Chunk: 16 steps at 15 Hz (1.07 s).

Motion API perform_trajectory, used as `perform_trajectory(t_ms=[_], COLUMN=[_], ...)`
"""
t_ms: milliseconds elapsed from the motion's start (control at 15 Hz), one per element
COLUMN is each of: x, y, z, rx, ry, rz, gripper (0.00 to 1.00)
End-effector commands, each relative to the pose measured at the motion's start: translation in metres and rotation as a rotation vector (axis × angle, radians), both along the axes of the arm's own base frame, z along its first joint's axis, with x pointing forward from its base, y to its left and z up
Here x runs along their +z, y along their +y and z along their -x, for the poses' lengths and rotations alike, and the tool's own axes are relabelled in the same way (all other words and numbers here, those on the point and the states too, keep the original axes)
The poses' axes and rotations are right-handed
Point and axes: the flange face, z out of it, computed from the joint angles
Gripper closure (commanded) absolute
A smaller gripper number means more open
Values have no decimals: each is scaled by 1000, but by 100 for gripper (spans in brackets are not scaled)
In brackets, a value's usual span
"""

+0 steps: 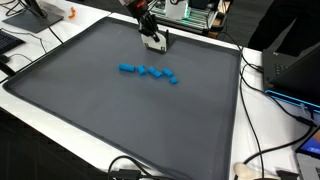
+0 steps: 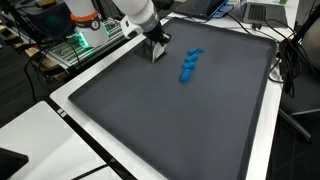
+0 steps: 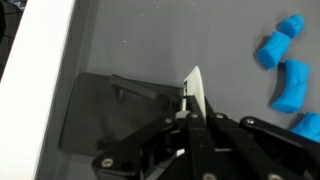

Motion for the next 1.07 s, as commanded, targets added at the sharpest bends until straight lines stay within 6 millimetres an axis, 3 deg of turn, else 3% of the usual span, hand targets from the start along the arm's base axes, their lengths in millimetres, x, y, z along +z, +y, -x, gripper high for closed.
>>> perform_trajectory(t_ms=[0, 1000], x=[-12, -26], y=[5, 9], z=[17, 24], rx=[-6, -33], ry=[16, 72], rz=[34, 59], gripper=[99, 99])
